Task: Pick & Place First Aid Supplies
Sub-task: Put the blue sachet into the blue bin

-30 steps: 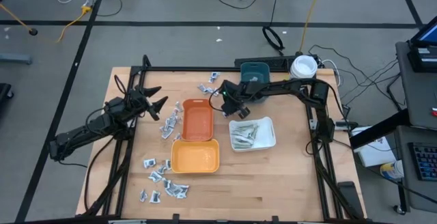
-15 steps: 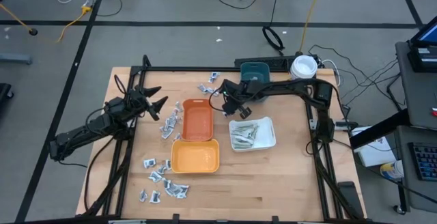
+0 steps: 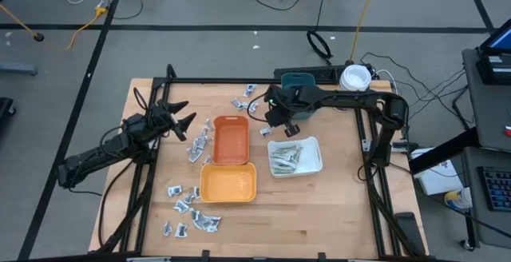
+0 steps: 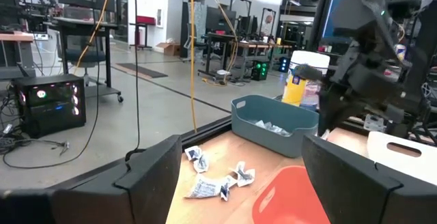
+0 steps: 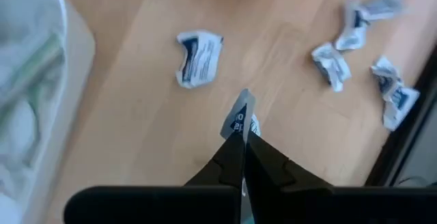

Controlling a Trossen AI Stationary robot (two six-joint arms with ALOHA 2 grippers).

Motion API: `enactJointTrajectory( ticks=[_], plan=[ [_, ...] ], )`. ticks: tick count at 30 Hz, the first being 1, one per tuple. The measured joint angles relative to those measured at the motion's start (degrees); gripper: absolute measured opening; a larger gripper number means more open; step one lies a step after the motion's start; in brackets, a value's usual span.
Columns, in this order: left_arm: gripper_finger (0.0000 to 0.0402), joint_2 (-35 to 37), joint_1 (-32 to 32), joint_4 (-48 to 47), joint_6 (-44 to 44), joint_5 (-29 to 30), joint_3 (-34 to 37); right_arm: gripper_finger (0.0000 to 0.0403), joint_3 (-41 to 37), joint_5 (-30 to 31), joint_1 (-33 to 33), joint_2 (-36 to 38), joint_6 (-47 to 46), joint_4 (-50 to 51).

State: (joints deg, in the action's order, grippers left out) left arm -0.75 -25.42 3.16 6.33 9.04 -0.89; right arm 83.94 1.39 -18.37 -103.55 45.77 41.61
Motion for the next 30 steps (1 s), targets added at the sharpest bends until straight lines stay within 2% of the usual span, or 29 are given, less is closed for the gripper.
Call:
enactJointTrajectory(
  ticks=[6,9,13,21,30],
  plan=[
    [0.0308,-0.01,0.01,0.00,0.04,0.00,0.00,0.0001,0.00,-0.07,0.00,2.99,-11.85,7.23],
    [0.0308,-0.01,0.01,0.00,0.00,0.00,0.00,0.0000,0.00,-0.03,-0.12,4.71,-14.17,11.13],
    [0.0308,0.01,0.01,0.00,-0.02,-0.01,0.00,0.0000,-0.02,0.05,-1.77,6.03,-13.08,13.12],
    [0.0308,-0.01,0.01,0.00,0.02,0.00,0.00,0.0000,-0.02,0.28,-11.02,6.65,-8.26,11.68],
    [0.0308,-0.01,0.01,0.00,0.02,-0.02,0.00,0.0000,-0.02,-0.32,-20.52,6.69,-5.42,3.65]
  ],
)
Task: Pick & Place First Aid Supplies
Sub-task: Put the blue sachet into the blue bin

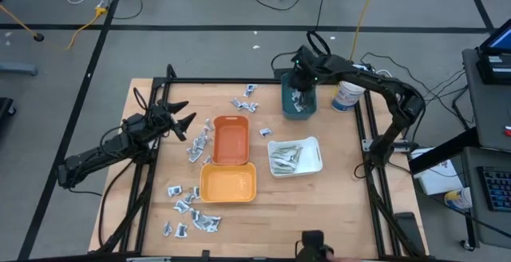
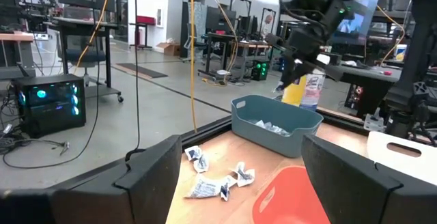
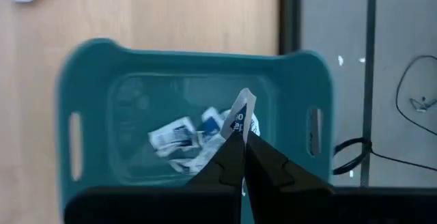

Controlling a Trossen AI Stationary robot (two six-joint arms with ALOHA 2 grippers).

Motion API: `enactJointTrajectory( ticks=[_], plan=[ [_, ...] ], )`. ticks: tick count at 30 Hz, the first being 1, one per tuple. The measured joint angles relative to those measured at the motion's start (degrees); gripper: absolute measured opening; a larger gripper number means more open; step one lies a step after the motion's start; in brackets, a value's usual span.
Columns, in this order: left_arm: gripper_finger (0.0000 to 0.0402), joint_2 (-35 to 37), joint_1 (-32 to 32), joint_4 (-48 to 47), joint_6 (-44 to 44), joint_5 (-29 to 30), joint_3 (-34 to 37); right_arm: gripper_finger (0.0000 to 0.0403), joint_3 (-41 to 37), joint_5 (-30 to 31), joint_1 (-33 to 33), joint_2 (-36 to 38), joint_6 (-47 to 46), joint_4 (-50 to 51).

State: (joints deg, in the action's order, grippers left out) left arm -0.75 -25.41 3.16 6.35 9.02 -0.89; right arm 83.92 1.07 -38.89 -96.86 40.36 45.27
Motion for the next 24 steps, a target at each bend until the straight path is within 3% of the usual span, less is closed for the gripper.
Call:
enactJointTrajectory(
  ticks=[6,16,24],
  plan=[
    [0.0308,0.01,-0.02,0.00,0.00,0.02,0.00,0.0000,-0.09,-4.18,-2.58,-3.58,-0.71,-0.31],
    [0.0308,0.01,0.00,0.01,0.02,0.02,0.00,0.0001,-3.81,-4.23,-3.20,-9.04,-3.68,-3.90],
    [0.0308,0.02,-0.01,0.00,-0.02,0.02,0.00,0.0034,-6.97,-4.27,-3.15,-9.09,-6.10,-5.50]
  ],
)
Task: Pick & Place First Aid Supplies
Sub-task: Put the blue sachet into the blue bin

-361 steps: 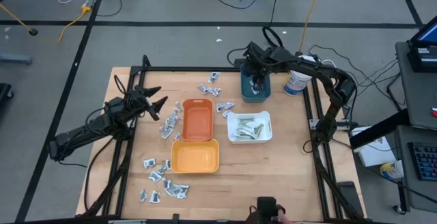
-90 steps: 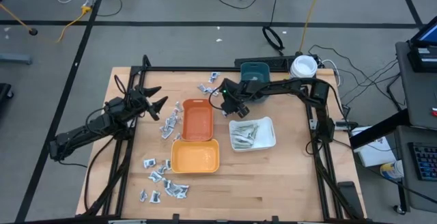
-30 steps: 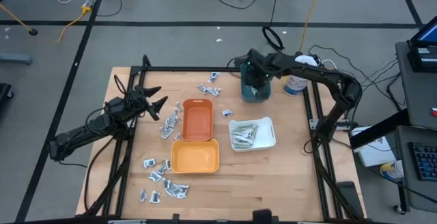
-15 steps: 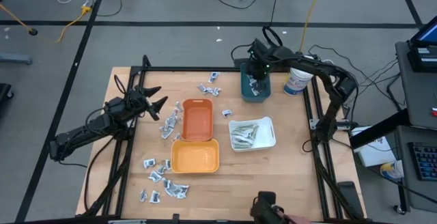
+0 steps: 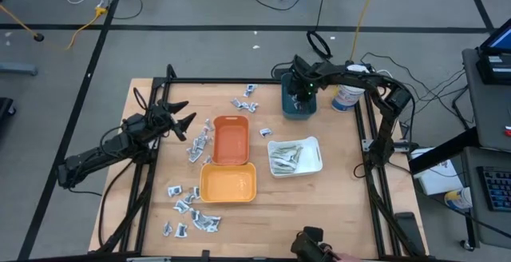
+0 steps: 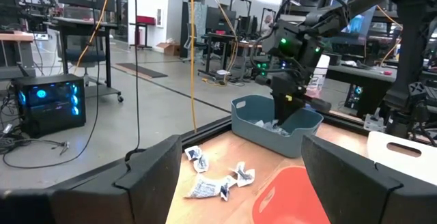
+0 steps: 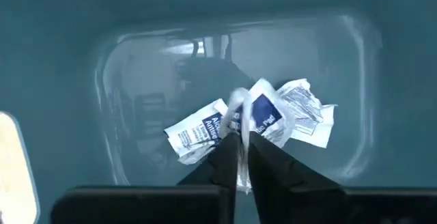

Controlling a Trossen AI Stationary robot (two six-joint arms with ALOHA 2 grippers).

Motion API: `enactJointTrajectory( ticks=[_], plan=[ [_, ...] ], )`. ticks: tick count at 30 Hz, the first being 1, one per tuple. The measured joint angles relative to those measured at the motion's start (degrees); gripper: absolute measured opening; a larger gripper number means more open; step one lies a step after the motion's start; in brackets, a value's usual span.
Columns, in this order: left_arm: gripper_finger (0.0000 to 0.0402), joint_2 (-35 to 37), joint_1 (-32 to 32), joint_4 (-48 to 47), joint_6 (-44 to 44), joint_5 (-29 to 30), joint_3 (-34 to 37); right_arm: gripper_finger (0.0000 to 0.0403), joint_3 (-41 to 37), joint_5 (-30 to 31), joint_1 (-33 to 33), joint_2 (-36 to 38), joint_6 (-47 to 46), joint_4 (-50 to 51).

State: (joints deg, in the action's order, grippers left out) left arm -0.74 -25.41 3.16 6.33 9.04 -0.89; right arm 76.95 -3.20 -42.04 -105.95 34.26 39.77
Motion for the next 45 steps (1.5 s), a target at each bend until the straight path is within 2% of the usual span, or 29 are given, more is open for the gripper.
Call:
enactJointTrajectory(
  ticks=[9,13,19,28,32,37,42,45],
  plan=[
    [0.0308,-0.01,0.01,0.00,0.03,0.00,0.00,0.0180,0.00,0.08,0.02,0.00,0.77,2.19],
    [0.0308,0.00,0.00,0.00,0.03,0.00,0.00,0.0215,0.92,0.23,0.02,0.34,2.94,4.83],
    [0.0308,0.00,0.00,0.00,0.00,0.00,0.00,0.0217,6.59,0.35,0.02,0.37,0.81,12.85],
    [0.0308,-0.01,-0.01,0.00,0.04,0.00,0.00,0.0211,13.07,0.49,1.77,0.39,-9.42,22.94],
    [0.0308,0.01,0.01,0.00,0.04,0.00,0.00,0.0211,15.05,3.47,4.09,0.39,-13.53,25.78],
    [0.0308,0.00,-0.01,0.01,0.02,0.00,0.00,0.0211,17.60,4.44,8.78,0.39,-13.18,26.27],
    [0.0308,0.01,0.01,0.00,0.01,0.00,0.00,0.0211,19.33,0.21,13.64,0.42,-10.24,26.12],
    [0.0308,0.00,0.01,0.00,0.04,0.00,0.00,0.0211,19.37,0.11,16.65,0.42,-8.28,25.20]
  ],
)
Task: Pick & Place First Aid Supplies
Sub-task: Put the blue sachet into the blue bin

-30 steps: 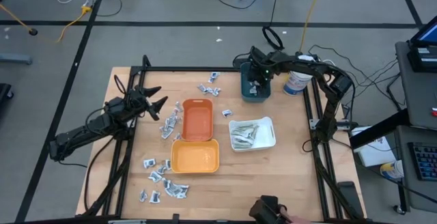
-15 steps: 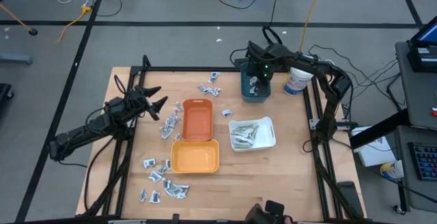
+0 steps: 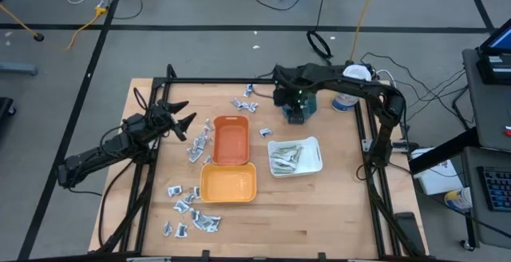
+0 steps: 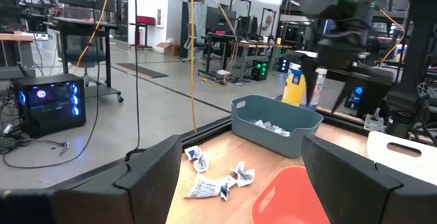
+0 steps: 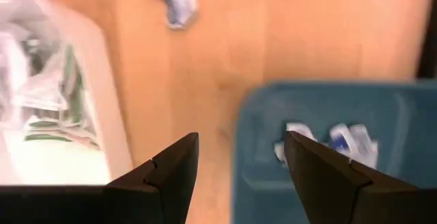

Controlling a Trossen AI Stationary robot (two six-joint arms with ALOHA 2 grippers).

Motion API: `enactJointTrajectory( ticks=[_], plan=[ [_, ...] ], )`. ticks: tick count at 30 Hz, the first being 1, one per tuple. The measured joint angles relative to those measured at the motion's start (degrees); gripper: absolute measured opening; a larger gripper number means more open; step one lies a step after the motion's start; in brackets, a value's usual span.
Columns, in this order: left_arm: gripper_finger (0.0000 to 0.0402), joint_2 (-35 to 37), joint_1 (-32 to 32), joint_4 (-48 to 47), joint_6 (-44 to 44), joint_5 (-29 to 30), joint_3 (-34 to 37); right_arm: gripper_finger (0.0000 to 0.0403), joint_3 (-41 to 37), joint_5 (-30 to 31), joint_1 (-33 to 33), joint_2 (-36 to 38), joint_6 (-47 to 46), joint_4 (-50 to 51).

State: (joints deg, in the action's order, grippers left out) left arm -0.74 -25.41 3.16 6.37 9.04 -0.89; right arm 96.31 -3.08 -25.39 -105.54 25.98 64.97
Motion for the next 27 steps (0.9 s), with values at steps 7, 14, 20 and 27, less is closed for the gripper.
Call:
enactJointTrajectory(
  ticks=[7,14,20,27],
  plan=[
    [0.0308,0.00,-0.01,0.00,0.02,0.00,0.00,0.0211,0.00,-0.03,5.70,0.00,3.57,-1.68],
    [0.0308,0.00,-0.02,0.02,0.06,0.00,0.00,0.0211,0.09,-0.18,8.24,-1.74,3.80,-7.82],
    [0.0308,-0.02,0.00,0.02,0.07,0.00,0.00,0.0211,0.20,-0.21,8.64,-7.71,3.80,-10.97],
    [0.0308,0.00,-0.01,0.02,0.02,0.00,0.00,0.0210,0.17,-2.82,8.97,-13.29,5.16,-13.77]
  ],
)
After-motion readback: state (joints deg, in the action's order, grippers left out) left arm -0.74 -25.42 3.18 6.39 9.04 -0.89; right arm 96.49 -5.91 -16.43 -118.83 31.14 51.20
